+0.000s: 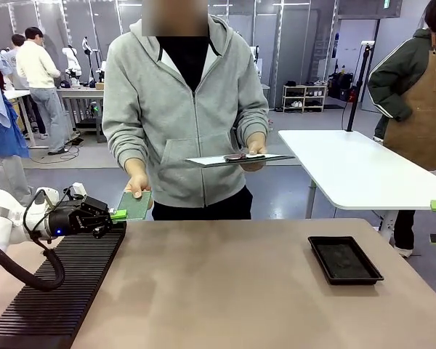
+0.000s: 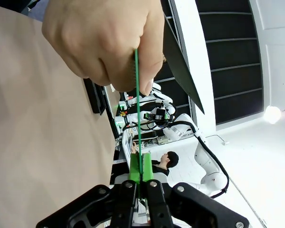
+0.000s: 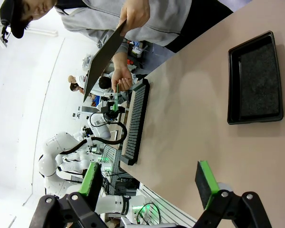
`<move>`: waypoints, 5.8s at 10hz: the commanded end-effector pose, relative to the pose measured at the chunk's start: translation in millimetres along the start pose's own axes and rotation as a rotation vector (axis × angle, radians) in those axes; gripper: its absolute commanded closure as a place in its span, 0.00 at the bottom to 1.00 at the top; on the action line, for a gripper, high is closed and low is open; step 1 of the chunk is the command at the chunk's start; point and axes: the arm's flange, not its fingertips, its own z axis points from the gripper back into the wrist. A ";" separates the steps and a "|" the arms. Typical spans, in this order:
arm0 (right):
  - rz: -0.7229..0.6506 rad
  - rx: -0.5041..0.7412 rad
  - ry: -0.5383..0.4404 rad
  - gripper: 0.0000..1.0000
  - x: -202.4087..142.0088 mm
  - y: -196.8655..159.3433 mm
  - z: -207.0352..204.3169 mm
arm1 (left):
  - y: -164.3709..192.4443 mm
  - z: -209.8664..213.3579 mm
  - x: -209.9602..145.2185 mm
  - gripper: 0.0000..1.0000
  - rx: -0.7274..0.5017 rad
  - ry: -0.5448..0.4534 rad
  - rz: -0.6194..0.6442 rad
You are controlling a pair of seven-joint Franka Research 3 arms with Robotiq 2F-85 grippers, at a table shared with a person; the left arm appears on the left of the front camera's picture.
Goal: Inspect the PCB.
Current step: Release the Blank PCB you were holding, then pick up the Blank PCB that the human is holding.
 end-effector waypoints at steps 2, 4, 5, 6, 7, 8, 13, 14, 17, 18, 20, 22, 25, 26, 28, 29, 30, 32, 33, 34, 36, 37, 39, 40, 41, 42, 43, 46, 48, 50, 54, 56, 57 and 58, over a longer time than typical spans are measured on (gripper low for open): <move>-0.001 0.015 -0.011 0.00 -1.6 2.2 -1.9 | -1.9 -0.7 1.3 0.98 -0.014 -0.007 0.000; -0.001 0.015 -0.011 0.00 -1.6 2.2 -1.9 | -1.9 -0.7 1.3 0.98 -0.014 -0.007 0.000; -0.001 0.015 -0.011 0.00 -1.6 2.2 -1.9 | -1.9 -0.7 1.3 0.98 -0.014 -0.007 0.000; -0.001 0.015 -0.011 0.00 -1.6 2.2 -1.9 | -1.9 -0.7 1.3 0.98 -0.014 -0.007 0.000; -0.001 0.015 -0.011 0.00 -1.6 2.2 -1.9 | 0.0 0.0 0.0 0.68 0.000 0.000 0.000; -0.001 0.015 -0.011 0.00 -1.6 2.2 -1.9 | -1.6 0.0 -0.4 0.73 0.008 0.019 -0.009; -0.001 0.015 -0.011 0.00 -1.6 2.2 -1.9 | -5.5 1.3 2.3 0.00 -0.001 0.035 -0.001; -0.001 0.015 -0.011 0.00 -1.6 2.2 -1.9 | -5.3 2.6 2.0 0.06 -0.002 0.032 0.000; -0.001 0.015 -0.011 0.00 -1.6 2.2 -1.9 | -6.8 3.0 3.0 0.00 0.006 0.023 -0.001; -0.001 0.015 -0.011 0.00 -1.6 2.2 -1.9 | -8.3 1.4 2.8 0.00 -0.022 0.038 0.000; -0.001 0.015 -0.011 0.00 -1.6 2.2 -1.9 | -1.5 1.5 1.0 0.00 0.005 0.013 -0.005; -0.001 0.015 -0.011 0.00 -1.6 2.2 -1.9 | -1.5 1.5 1.0 0.00 0.005 0.013 -0.005; -0.001 0.015 -0.011 0.00 -1.6 2.2 -1.9 | -1.5 1.5 1.0 0.00 0.005 0.013 -0.005; -0.001 0.015 -0.011 0.00 -1.6 2.2 -1.9 | -1.5 1.5 1.0 0.00 0.005 0.013 -0.005; -0.001 0.015 -0.011 0.00 -1.6 2.2 -1.9 | -1.5 1.5 1.0 0.00 0.005 0.013 -0.005; -0.001 0.015 -0.011 0.00 -1.6 2.2 -1.9 | -1.6 1.2 0.7 0.00 0.001 0.014 -0.004; -0.001 0.015 -0.011 0.00 -1.6 2.2 -1.9 | -34.6 0.6 -8.1 0.00 0.054 0.063 0.050; -0.001 0.015 -0.011 0.00 -1.6 2.2 -1.9 | -64.2 13.6 -52.8 0.00 0.016 0.042 0.127; -0.001 0.015 -0.011 0.00 -1.6 2.2 -1.9 | -74.1 16.8 -82.8 0.00 0.005 -0.007 0.167; -0.001 0.015 -0.011 0.00 -1.6 2.2 -1.9 | -81.2 15.1 -109.6 0.00 -0.011 -0.017 0.167; -0.001 0.015 -0.011 0.00 -1.6 2.2 -1.9 | -88.6 30.0 -158.4 0.00 0.029 -0.042 0.145; -0.001 0.015 -0.011 0.00 -1.6 2.2 -1.9 | -94.6 44.8 -185.5 0.00 0.002 -0.073 0.102; -0.001 0.015 -0.011 0.00 -1.6 2.2 -1.9 | -101.7 63.7 -202.7 0.00 0.001 -0.085 0.023; -0.001 0.015 -0.011 0.00 -1.6 2.2 -1.9 | -104.3 67.1 -200.6 0.00 0.009 -0.081 0.002; -0.001 0.015 -0.011 0.00 -1.6 2.2 -1.9 | -109.4 68.0 -196.8 0.00 0.039 -0.055 0.011; -0.001 0.015 -0.011 0.00 -1.6 2.2 -1.9 | -116.3 69.6 -191.1 0.00 0.068 -0.013 0.048; -0.001 0.015 -0.011 0.00 -1.6 2.2 -1.9 | -128.0 72.7 -184.5 0.00 0.078 0.023 0.077; -0.001 0.015 -0.011 0.00 -1.6 2.2 -1.9 | -137.2 70.7 -167.3 0.00 0.078 -0.003 0.077; -0.001 0.015 -0.011 0.00 -1.6 2.2 -1.9 | -126.2 72.5 -176.1 0.00 0.083 0.010 0.078; -0.001 0.015 -0.011 0.00 -1.6 2.2 -1.9 | -126.2 72.5 -176.1 0.00 0.083 0.010 0.078; -0.001 0.015 -0.011 0.00 -1.6 2.2 -1.9 | -126.2 72.5 -176.1 0.00 0.083 0.010 0.078; -0.001 0.015 -0.011 0.00 -1.6 2.2 -1.9 | -126.2 72.5 -176.1 0.00 0.083 0.010 0.078; -0.001 0.015 -0.011 0.00 -1.6 2.2 -1.9 | -126.2 72.5 -176.1 0.00 0.083 0.010 0.078; -0.001 0.015 -0.011 0.00 -1.6 2.2 -1.9 | -126.2 72.5 -176.1 0.00 0.083 0.010 0.078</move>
